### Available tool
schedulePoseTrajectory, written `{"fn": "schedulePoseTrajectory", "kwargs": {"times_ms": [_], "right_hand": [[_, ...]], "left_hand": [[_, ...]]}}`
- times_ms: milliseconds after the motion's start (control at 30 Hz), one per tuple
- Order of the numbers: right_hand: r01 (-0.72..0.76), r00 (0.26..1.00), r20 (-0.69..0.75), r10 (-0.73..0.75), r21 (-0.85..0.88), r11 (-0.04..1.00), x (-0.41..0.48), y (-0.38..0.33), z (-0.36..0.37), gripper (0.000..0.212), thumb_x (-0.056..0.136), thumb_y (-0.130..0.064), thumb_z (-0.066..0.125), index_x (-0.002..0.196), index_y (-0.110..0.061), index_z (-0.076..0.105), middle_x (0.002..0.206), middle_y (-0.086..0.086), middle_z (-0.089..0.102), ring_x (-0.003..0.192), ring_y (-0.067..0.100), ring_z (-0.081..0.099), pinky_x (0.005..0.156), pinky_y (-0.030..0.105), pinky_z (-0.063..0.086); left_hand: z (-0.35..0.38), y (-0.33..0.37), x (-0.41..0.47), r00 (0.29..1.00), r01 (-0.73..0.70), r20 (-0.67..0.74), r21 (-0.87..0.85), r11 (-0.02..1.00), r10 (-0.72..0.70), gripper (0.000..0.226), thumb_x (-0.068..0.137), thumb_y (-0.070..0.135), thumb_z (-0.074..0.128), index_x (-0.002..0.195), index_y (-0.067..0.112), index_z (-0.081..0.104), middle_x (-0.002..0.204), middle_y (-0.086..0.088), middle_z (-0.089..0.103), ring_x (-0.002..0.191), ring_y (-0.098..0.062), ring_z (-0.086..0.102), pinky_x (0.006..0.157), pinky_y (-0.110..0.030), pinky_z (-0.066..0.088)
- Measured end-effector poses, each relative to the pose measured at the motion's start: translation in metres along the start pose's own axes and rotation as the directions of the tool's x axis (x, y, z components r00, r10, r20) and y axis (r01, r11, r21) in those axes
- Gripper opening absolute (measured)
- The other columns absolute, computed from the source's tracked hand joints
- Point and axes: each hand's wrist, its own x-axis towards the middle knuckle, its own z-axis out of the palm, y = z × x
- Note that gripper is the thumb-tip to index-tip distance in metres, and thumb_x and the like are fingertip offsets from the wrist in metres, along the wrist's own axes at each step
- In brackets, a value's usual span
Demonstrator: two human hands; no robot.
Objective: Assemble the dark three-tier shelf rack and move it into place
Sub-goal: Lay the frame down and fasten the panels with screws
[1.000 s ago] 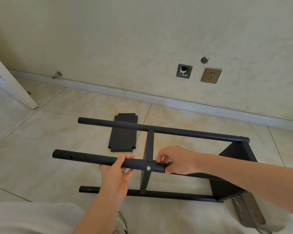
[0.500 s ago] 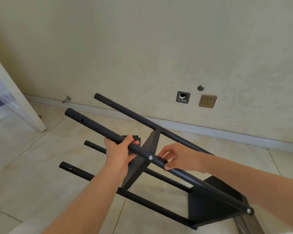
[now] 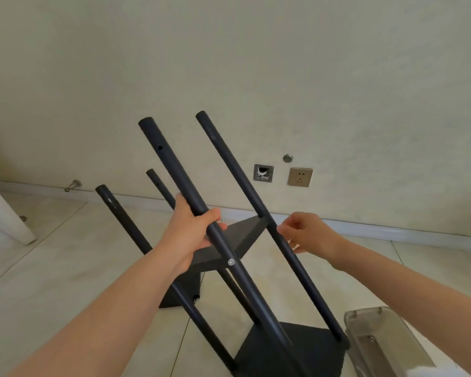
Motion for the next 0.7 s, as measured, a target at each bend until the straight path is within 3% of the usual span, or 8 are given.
{"fn": "schedulePoseTrajectory", "kwargs": {"times_ms": [67, 200, 300, 400, 467, 600, 700], "right_hand": [[-0.047, 0.992, -0.118, 0.05, 0.029, 0.998, 0.0, 0.006, -0.01, 0.019, 0.095, -0.035, 0.062, 0.098, -0.017, 0.055, 0.094, 0.003, 0.062, 0.082, 0.016, 0.061, 0.069, 0.028, 0.056], [-0.014, 0.992, -0.125, 0.011, -0.029, 0.999, -0.006, 0.013, -0.017, 0.042, 0.094, -0.043, 0.061, 0.129, -0.028, 0.042, 0.112, -0.006, 0.055, 0.098, 0.014, 0.058, 0.082, 0.028, 0.05], [0.076, 0.989, -0.13, -0.076, -0.003, 0.997, -0.008, 0.007, -0.021, 0.047, 0.097, -0.03, 0.061, 0.139, -0.027, 0.04, 0.118, -0.008, 0.054, 0.097, 0.01, 0.059, 0.066, 0.013, 0.047], [0.083, 0.987, -0.142, -0.07, 0.09, 0.992, -0.014, 0.005, -0.031, 0.044, 0.096, -0.012, 0.062, 0.135, -0.02, 0.044, 0.115, -0.001, 0.065, 0.097, 0.016, 0.067, 0.081, 0.029, 0.058], [0.068, 0.993, -0.101, -0.055, 0.13, 0.989, -0.021, 0.008, -0.036, 0.042, 0.094, -0.006, 0.063, 0.13, -0.019, 0.046, 0.109, 0.0, 0.066, 0.096, 0.019, 0.07, 0.082, 0.035, 0.06], [0.074, 0.994, -0.087, -0.06, 0.167, 0.983, -0.031, 0.018, -0.04, 0.04, 0.092, -0.002, 0.064, 0.123, -0.019, 0.046, 0.109, 0.001, 0.065, 0.097, 0.021, 0.069, 0.079, 0.036, 0.061], [0.089, 0.993, -0.086, -0.077, 0.146, 0.985, -0.034, 0.024, -0.039, 0.041, 0.092, -0.003, 0.065, 0.122, -0.021, 0.045, 0.109, 0.0, 0.064, 0.095, 0.018, 0.069, 0.074, 0.03, 0.061]], "left_hand": [[0.007, 0.001, -0.006, 0.997, -0.033, 0.069, 0.09, 0.995, 0.027, 0.057, 0.096, 0.009, 0.066, 0.138, 0.032, 0.036, 0.111, -0.013, 0.065, 0.083, -0.017, 0.076, 0.061, -0.03, 0.061], [0.02, 0.006, -0.015, 0.979, -0.077, 0.199, 0.209, 0.975, 0.034, 0.05, 0.095, 0.012, 0.067, 0.133, 0.03, 0.039, 0.111, -0.011, 0.064, 0.086, -0.018, 0.076, 0.07, -0.034, 0.063], [0.025, 0.01, -0.019, 0.956, -0.121, 0.291, 0.253, 0.96, 0.044, 0.044, 0.095, 0.012, 0.067, 0.125, 0.033, 0.042, 0.109, -0.01, 0.064, 0.087, -0.017, 0.076, 0.068, -0.03, 0.062], [0.027, 0.013, -0.021, 0.931, -0.143, 0.363, 0.262, 0.955, 0.04, 0.043, 0.094, 0.011, 0.069, 0.123, 0.033, 0.046, 0.098, -0.002, 0.069, 0.089, -0.018, 0.076, 0.068, -0.028, 0.062], [0.027, 0.015, -0.021, 0.923, -0.15, 0.382, 0.267, 0.952, 0.038, 0.042, 0.092, 0.01, 0.071, 0.123, 0.027, 0.049, 0.09, 0.005, 0.072, 0.089, -0.02, 0.075, 0.072, -0.031, 0.062], [0.028, 0.015, -0.019, 0.916, -0.205, 0.396, 0.328, 0.922, 0.062, 0.037, 0.09, 0.007, 0.072, 0.115, 0.024, 0.053, 0.09, 0.003, 0.073, 0.09, -0.02, 0.075, 0.085, -0.041, 0.059], [0.028, 0.007, -0.018, 0.916, -0.245, 0.392, 0.387, 0.889, 0.081, 0.037, 0.089, 0.006, 0.073, 0.112, 0.025, 0.052, 0.087, 0.003, 0.071, 0.09, -0.016, 0.073, 0.088, -0.036, 0.056]]}}
